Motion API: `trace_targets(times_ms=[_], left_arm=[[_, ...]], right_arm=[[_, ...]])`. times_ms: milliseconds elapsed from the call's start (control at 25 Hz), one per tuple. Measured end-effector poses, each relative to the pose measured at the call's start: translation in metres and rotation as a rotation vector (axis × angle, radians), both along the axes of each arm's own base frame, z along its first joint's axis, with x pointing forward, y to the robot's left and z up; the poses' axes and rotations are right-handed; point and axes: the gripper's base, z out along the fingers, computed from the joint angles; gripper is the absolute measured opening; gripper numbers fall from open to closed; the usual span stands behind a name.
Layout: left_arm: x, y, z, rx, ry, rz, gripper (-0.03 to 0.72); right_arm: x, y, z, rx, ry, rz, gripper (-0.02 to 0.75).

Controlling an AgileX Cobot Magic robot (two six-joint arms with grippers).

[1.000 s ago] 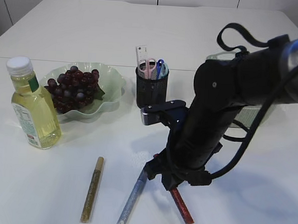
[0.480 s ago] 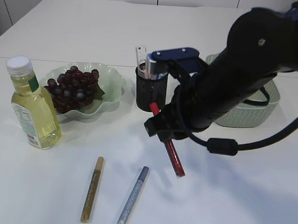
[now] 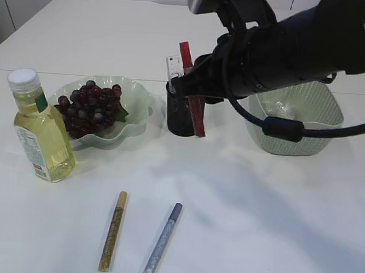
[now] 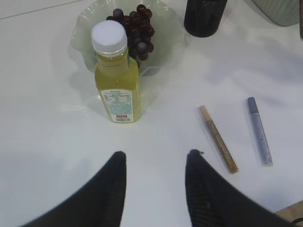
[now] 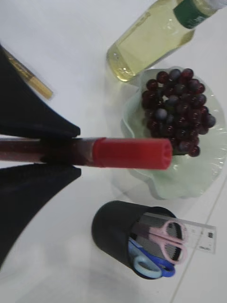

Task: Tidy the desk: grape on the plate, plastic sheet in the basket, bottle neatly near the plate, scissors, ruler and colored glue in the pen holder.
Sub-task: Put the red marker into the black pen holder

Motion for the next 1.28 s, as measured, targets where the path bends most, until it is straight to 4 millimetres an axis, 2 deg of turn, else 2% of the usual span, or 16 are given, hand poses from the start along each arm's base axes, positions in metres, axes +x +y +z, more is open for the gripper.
trace_targets(times_ms=[200,520,720,920,1120,1280], left_arm=[[0.0,0.0,0.0,0.0,0.0,0.0,0.309],[0.0,0.0,0.0,0.0,0.0,0.0,0.309],[0.0,0.0,0.0,0.0,0.0,0.0,0.309],[0.0,0.0,0.0,0.0,0.0,0.0,0.309],[0.0,0.0,0.0,0.0,0.0,0.0,0.309],[0.0,0.0,0.0,0.0,-0.002,0.0,0.309]], right_arm=[[0.008,0.0,0.009,0.062,-0.106,-0.028,0.155],[0.03,-0.019,0.028,0.168,-0.31,-0.136,0.155],[0.037,-0.019,0.038,0.24,-0.451,-0.165,0.155],[0.052,-0.014,0.022,0.236,-0.506,-0.18,0.155],[0.074,-0.003,0.0,0.216,-0.497,-0.182,0.155],[0.092,0.005,-0.009,0.191,-0.509,-0.176,0.155]])
